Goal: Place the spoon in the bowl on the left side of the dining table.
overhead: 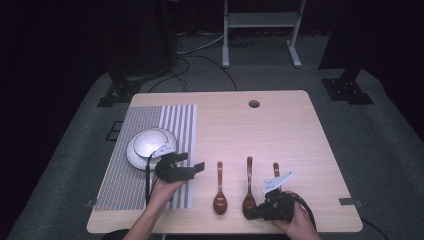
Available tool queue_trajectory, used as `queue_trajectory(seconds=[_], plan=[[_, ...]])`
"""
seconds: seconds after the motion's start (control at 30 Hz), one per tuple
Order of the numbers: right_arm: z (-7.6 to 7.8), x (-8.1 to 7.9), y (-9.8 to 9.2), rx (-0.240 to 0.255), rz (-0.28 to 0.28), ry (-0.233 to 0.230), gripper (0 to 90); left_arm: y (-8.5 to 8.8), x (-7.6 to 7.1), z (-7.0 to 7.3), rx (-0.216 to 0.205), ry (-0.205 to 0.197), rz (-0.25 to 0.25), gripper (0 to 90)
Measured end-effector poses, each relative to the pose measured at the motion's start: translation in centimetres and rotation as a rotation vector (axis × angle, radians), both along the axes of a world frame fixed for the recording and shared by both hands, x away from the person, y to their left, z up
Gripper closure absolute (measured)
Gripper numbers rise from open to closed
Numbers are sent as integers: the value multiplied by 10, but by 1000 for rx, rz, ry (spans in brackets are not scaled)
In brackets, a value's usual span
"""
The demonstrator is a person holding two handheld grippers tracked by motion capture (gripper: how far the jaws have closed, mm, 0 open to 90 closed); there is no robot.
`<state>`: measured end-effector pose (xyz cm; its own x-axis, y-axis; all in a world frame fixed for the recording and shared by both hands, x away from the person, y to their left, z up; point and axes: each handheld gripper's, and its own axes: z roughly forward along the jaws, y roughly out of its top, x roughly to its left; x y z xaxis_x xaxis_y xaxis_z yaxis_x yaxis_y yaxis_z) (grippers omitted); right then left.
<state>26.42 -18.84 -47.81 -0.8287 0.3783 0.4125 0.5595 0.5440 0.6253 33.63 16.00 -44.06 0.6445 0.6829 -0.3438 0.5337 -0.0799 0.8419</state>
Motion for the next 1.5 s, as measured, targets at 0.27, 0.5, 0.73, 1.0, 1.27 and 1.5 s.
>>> queue_trajectory(seconds=[0.27, 0.5, 0.73, 1.0, 1.27, 1.5], plan=[[-1, -1, -1, 2, -10, -9, 858, -13, -2, -1, -5, 9, -38, 89], [-1, -2, -1, -1, -13, -19, 868, -22, -3, -2, -8, 21, -57, 89], [-1, -2, 0, 0, -16, -21, 869, -32, -3, -2, -21, 34, -78, 88], [-2, -2, -1, 4, -17, -20, 876, -49, -1, -2, -27, 51, -112, 89], [-2, -1, -1, 7, -18, -19, 879, -72, 3, -4, -23, 77, -155, 89], [-2, -1, -2, 10, -17, -18, 880, -91, 7, -8, -9, 97, -188, 89]])
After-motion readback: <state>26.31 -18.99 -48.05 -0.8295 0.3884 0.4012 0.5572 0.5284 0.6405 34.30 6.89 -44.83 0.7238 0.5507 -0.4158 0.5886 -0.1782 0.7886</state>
